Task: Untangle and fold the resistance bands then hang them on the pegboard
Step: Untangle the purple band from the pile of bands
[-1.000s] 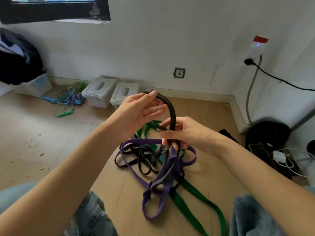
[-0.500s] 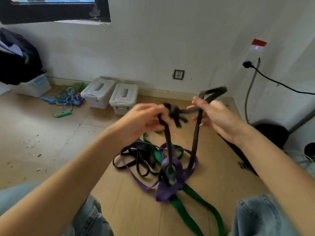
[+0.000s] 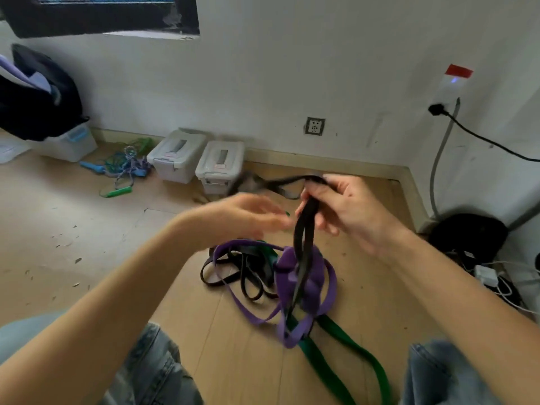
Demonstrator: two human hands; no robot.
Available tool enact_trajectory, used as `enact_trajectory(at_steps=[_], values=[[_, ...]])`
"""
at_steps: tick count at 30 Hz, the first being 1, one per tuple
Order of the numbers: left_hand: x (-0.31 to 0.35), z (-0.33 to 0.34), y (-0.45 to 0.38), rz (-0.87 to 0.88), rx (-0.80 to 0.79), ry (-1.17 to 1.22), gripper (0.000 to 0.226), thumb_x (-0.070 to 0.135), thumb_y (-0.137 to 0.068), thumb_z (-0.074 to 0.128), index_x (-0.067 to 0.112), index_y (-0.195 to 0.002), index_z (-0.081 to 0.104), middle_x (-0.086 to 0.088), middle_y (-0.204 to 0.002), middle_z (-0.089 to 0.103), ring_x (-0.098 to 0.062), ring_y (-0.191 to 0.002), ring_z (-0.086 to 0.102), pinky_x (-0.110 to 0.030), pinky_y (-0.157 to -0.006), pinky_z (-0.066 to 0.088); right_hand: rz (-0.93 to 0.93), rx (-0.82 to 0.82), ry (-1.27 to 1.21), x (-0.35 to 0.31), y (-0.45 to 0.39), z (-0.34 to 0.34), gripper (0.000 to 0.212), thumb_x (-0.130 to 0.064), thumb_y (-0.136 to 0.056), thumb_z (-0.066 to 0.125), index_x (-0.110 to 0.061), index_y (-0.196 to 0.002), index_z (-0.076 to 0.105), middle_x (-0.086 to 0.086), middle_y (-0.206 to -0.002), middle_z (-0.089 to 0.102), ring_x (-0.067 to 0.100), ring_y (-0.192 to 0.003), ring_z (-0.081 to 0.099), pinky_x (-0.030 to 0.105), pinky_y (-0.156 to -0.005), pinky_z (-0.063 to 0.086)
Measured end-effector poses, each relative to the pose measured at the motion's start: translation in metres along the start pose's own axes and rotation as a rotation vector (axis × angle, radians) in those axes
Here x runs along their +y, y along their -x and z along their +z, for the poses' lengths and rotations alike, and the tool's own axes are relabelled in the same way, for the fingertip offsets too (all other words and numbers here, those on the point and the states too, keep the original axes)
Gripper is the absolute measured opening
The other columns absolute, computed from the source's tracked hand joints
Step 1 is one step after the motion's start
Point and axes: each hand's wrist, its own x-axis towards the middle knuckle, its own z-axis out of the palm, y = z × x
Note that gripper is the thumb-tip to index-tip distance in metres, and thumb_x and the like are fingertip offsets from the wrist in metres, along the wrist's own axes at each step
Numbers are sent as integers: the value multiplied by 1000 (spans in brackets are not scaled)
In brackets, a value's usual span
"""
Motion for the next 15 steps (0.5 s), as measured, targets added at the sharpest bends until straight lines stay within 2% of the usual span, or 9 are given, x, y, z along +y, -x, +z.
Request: enact_trajectory(at_steps=[1,2,4,7,10,13,15], values=[[-6,15,-5,2,-110,-64,51,40,-75,69,17,-119,56,3,-117,64,-7,-106,60,-25,-94,49,-31,1,-79,-6,0,0,16,-13,-94,48,-4,-85,58,10,-68,68,6,-37,50,14,-32,36],[-12,33,-11,27,-139,-103,47,29,-78,70,15,-120,52,-1,-119,62,-10,-109,59,-30,-97,47,-50,6,-153,-11,0,-1,17,-15,-94,49,-5,-84,59,8,-66,68,5,-35,48,14,-31,35],[-17,58,-24,128,-26,-134,37,14,-84,65,11,-117,50,-9,-114,64,-18,-106,62,-38,-95,49,-79,55,-238,-17,1,-7,18,-20,-92,50,-8,-82,59,7,-64,68,4,-33,45,14,-34,35],[-12,52,-31,149,93,-118,26,22,-86,62,23,-108,50,-3,-98,70,-11,-91,67,-32,-85,55,-85,111,-296,-24,6,-25,19,-28,-84,55,-9,-81,59,7,-65,68,3,-34,45,11,-36,36],[-4,41,-30,215,85,-5,36,24,-83,65,36,-111,46,3,-82,68,-7,-78,66,-19,-74,52,-56,88,-274,-25,12,-25,24,-32,-76,60,-8,-81,59,8,-67,69,4,-35,47,10,-32,34],[0,58,-32,295,70,-39,17,19,-85,64,22,-102,61,-15,-84,61,-8,-74,58,-20,-73,49,-60,102,-249,-21,11,-16,26,-32,-75,62,-7,-78,57,9,-64,68,6,-34,46,12,-30,33],[-5,63,-32,281,181,-65,7,19,-87,61,17,-94,62,-11,-87,57,-10,-78,56,-23,-73,49,-73,155,-301,-20,8,-16,23,-29,-77,62,-7,-78,57,9,-63,67,6,-35,47,12,-32,34]])
